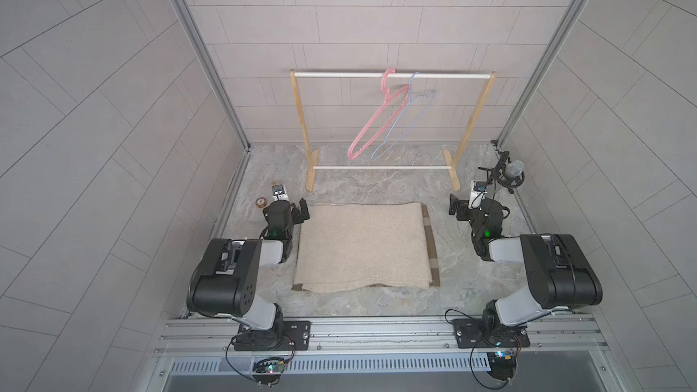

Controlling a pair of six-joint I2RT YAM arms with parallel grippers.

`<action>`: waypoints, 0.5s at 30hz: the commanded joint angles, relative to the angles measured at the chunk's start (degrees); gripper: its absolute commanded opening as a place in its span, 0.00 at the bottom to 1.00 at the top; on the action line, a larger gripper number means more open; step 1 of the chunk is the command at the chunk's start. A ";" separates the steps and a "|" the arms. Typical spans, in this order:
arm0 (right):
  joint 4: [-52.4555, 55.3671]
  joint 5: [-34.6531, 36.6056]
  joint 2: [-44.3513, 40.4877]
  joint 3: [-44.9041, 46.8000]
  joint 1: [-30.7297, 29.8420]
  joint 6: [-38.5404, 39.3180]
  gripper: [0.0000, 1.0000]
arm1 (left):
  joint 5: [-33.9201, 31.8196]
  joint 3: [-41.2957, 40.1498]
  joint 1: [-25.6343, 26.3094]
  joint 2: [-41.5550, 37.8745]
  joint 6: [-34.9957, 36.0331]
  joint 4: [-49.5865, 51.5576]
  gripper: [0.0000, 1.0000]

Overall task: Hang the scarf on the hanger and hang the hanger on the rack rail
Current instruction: Pick up the hanger from the clothesline.

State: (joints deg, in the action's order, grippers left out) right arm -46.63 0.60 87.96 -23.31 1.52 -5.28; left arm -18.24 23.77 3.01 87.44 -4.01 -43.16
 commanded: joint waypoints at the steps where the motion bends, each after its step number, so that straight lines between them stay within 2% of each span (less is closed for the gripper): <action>1: 1.02 -0.37 -0.49 -0.30 0.15 0.45 1.00 | 0.52 0.67 0.16 0.15 0.78 -0.83 1.00; 11: 0.75 -0.07 -0.67 0.08 0.15 -0.07 1.00 | 1.08 0.42 -0.02 -0.26 0.83 -1.06 1.00; 15: 0.11 0.07 -0.84 0.41 0.15 -0.06 1.00 | -0.63 -0.99 0.13 -5.40 0.12 0.35 1.00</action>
State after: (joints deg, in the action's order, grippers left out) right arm -46.65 0.62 87.96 -23.31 1.52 -5.32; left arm -18.04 23.57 3.01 86.19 -4.03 -42.76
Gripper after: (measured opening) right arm 0.999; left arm 0.993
